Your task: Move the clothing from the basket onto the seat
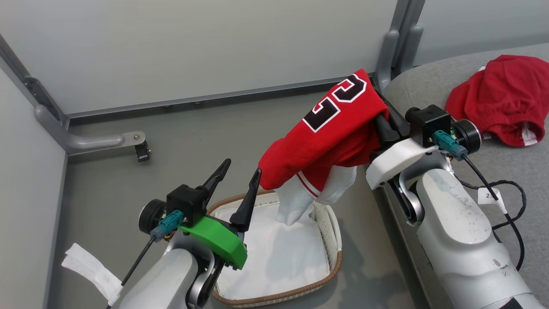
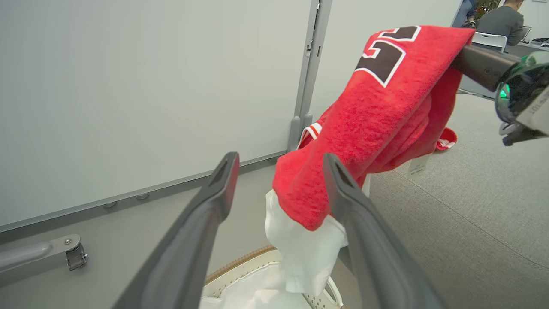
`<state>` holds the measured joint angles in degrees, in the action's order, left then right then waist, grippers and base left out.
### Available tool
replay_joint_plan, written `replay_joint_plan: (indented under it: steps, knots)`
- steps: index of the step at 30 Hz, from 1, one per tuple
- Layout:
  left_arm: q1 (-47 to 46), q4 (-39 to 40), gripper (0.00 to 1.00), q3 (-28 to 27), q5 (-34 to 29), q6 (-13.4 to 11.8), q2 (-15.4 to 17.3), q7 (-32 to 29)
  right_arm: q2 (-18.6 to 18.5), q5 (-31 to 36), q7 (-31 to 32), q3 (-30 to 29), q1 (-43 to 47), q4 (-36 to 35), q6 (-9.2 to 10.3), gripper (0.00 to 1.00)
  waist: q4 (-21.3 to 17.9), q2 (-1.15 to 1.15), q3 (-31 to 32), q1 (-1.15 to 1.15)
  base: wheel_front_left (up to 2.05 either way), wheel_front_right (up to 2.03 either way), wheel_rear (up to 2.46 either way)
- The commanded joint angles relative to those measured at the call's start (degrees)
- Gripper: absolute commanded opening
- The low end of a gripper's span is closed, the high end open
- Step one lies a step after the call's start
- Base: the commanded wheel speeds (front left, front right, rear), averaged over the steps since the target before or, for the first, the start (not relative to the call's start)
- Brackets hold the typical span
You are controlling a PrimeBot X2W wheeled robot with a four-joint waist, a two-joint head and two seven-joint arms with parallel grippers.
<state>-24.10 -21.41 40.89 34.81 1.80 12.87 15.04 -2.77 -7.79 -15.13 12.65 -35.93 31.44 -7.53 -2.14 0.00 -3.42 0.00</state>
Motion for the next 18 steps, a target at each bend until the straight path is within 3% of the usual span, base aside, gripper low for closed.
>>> replay_joint_plan:
  steps: [1, 8, 18]
  knots:
    - [0.9, 0.1, 1.0, -0.3, -0.8, 0.2, -0.2, 0.2, -0.2, 0.1, 0.0, -0.1, 0.5, -0.5, 0.08, 0.0, -0.7, 0.0, -0.2, 0.0, 0.0, 0.0, 0.0]
    - [1.6, 1.2, 1.0, -0.5, -2.4, 0.6, -0.4, 0.1, -0.2, 1.1, 0.0, -0.4, 0.6, -1.3, 0.08, 0.0, -5.0, 0.0, -1.1, 0.0, 0.0, 0.0, 0.0]
    - [1.3, 3.1, 1.0, -0.9, -4.8, 1.2, -1.6, 0.1, -0.2, 4.7, 0.0, -3.9, 1.6, -3.4, 0.08, 0.0, -15.5, 0.0, -3.9, 0.0, 0.0, 0.0, 0.0]
